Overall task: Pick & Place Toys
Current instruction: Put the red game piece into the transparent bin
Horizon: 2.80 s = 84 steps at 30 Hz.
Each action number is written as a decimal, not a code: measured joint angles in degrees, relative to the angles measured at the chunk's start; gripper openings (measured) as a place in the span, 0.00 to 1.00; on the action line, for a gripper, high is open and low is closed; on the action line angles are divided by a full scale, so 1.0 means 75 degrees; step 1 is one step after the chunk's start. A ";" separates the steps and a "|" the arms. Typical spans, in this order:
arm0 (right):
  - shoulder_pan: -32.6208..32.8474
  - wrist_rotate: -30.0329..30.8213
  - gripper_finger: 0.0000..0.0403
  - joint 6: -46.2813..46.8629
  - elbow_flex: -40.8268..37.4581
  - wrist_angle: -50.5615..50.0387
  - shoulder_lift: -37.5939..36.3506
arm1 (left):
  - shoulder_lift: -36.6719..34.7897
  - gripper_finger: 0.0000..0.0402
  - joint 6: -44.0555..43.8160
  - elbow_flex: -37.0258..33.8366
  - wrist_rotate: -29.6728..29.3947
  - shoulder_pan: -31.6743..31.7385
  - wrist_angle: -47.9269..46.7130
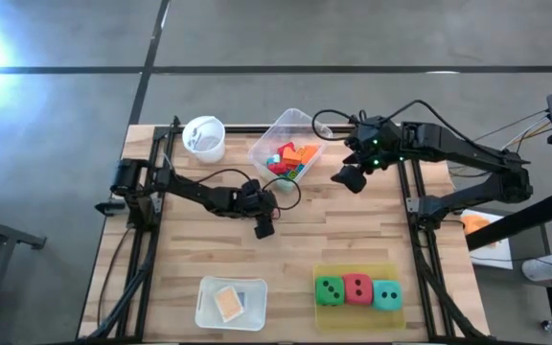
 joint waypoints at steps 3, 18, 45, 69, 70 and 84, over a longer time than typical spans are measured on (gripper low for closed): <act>0.0000 0.0001 0.94 0.0003 0.0000 0.0000 -0.0002 | 0.0000 0.41 -0.0029 0.0003 -0.0010 0.0000 -0.0002; 0.0163 0.0016 0.94 0.0143 0.0006 0.0190 0.0001 | -0.0061 0.25 -0.0682 0.0089 0.1325 -0.0066 -0.0306; 0.0163 0.0016 0.94 0.0146 0.0009 0.0554 0.0001 | -0.3185 0.25 -0.1874 0.1411 0.1365 0.0204 -0.0861; 0.0163 0.0017 0.94 0.0405 0.0009 0.0545 0.0001 | -0.0059 0.25 -0.0400 0.5108 0.2659 0.2693 -0.4541; 0.0163 0.0016 0.94 0.0405 0.0009 0.0544 0.0001 | 0.0054 0.25 -0.0396 0.5194 0.2659 0.2720 -0.4572; 0.0161 0.0016 0.94 0.0577 -0.0159 0.0542 0.0001 | 0.0638 0.25 -0.0422 0.5225 0.2818 0.2811 -0.4665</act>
